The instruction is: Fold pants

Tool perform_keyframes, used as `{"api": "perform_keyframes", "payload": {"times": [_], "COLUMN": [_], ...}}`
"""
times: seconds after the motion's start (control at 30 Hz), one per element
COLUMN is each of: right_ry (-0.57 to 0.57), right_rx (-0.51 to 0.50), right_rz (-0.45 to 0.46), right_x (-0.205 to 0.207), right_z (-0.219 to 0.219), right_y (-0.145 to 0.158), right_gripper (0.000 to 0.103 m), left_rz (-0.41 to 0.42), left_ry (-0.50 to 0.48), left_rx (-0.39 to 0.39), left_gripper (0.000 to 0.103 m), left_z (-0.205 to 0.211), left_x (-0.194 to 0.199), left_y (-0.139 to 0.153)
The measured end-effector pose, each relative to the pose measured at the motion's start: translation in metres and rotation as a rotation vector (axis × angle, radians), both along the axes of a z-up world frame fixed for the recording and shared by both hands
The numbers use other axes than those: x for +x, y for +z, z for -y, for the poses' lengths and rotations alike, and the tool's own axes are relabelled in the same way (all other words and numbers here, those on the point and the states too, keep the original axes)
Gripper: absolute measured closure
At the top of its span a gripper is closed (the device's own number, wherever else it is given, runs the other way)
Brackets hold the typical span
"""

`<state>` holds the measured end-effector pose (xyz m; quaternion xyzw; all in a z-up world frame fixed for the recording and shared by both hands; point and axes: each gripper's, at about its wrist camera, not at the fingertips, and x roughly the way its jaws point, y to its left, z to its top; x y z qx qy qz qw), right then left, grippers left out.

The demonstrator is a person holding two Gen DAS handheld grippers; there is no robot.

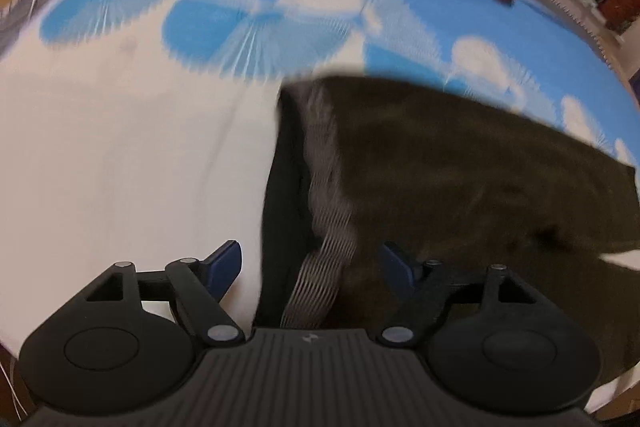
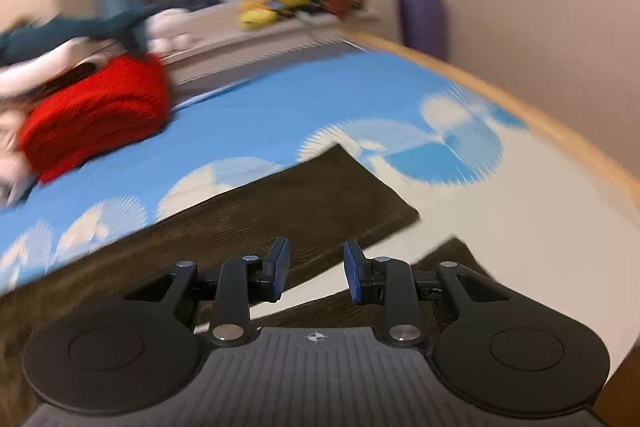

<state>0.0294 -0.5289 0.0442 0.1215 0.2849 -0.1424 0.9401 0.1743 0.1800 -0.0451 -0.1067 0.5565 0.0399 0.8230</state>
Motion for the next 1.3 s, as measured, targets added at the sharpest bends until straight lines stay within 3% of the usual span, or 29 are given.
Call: {"api": "perform_keyframes", "payload": {"times": [0.1, 0.2, 0.37, 0.57, 0.63, 0.77, 0.93, 1.03, 1.1, 1.17, 1.23, 1.3], "right_ry": [0.01, 0.002, 0.019, 0.023, 0.029, 0.042, 0.089, 0.121, 0.147, 0.163, 0.166, 0.161], "right_rx": [0.032, 0.063, 0.054, 0.044, 0.032, 0.011, -0.046, -0.099, -0.136, -0.15, -0.153, -0.146], "right_rz": [-0.011, -0.013, -0.039, -0.063, -0.065, -0.072, -0.09, -0.106, -0.111, -0.113, -0.116, -0.114], "right_x": [-0.002, 0.002, 0.007, 0.014, 0.016, 0.023, 0.032, 0.035, 0.035, 0.035, 0.035, 0.034], "right_z": [-0.006, -0.009, -0.023, -0.034, -0.04, -0.052, -0.07, -0.082, -0.089, -0.093, -0.092, -0.09], "right_y": [-0.001, 0.0, -0.002, -0.003, -0.003, -0.002, -0.002, -0.003, -0.003, -0.003, -0.003, -0.003], "right_gripper": [0.072, 0.072, 0.072, 0.072, 0.072, 0.072, 0.072, 0.072, 0.072, 0.072, 0.072, 0.072], "left_rz": [-0.153, -0.157, -0.203, -0.134, -0.105, -0.04, -0.093, -0.046, 0.025, 0.069, 0.067, -0.007], "left_ry": [-0.004, -0.082, -0.174, -0.311, -0.323, -0.331, -0.331, -0.318, -0.346, -0.384, -0.446, -0.521], "left_rx": [0.038, 0.092, 0.074, 0.085, 0.09, 0.124, 0.165, 0.179, 0.173, 0.122, 0.096, 0.105], "left_gripper": [0.026, 0.024, 0.026, 0.064, 0.091, 0.09, 0.09, 0.085, 0.07, 0.069, 0.069, 0.068], "left_z": [0.001, 0.008, 0.009, 0.018, 0.017, 0.014, 0.013, 0.017, 0.026, 0.034, 0.047, 0.061], "left_x": [-0.012, -0.015, -0.018, -0.028, -0.033, -0.045, -0.045, -0.042, -0.046, -0.046, -0.046, -0.045], "left_y": [-0.039, -0.05, -0.072, -0.068, -0.058, -0.041, -0.045, -0.032, -0.02, -0.013, -0.015, -0.031]}}
